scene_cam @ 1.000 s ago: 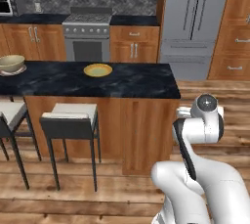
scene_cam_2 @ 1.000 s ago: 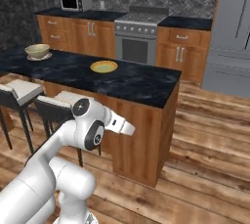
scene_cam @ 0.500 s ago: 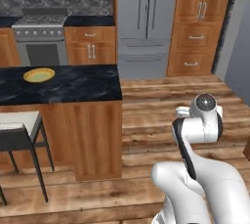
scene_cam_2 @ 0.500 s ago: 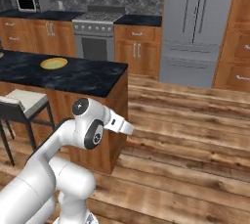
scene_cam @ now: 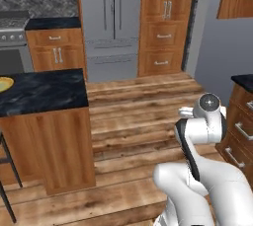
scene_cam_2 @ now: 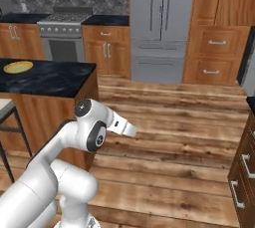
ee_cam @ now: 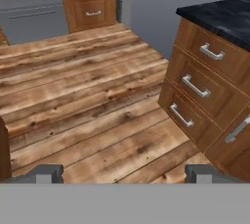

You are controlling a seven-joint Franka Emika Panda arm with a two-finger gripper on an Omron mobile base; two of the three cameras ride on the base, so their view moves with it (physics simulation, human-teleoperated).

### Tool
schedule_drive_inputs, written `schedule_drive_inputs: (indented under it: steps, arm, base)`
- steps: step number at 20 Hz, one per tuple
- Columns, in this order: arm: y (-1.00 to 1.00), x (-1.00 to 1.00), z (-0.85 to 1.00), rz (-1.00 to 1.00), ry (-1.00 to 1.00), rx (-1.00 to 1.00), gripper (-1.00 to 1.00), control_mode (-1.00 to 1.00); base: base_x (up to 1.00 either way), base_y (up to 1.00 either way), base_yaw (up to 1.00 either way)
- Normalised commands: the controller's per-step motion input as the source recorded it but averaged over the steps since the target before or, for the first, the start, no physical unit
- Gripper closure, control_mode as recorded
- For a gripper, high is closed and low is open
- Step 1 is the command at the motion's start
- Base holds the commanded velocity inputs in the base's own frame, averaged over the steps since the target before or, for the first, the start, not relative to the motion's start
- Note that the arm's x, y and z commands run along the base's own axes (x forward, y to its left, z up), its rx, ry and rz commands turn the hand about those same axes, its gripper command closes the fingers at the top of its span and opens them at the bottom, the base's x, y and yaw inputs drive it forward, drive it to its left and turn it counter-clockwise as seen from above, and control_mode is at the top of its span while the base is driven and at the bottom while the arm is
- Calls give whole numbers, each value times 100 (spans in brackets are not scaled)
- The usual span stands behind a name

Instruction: Move the bowls from the cabinet to the plates on the dining table.

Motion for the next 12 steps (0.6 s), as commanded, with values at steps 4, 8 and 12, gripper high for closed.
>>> schedule_drive_inputs:
  steps: [4,8,12]
  arm:
    - [0,0,0,0,0,0,-100,100]
    - [0,0,0,0,0,0,-100,100]
    - [0,0,0,0,0,0,-100,100]
  base:
    - [1,7,-18]
    - [0,30,-27]
    - [0,23,-44]
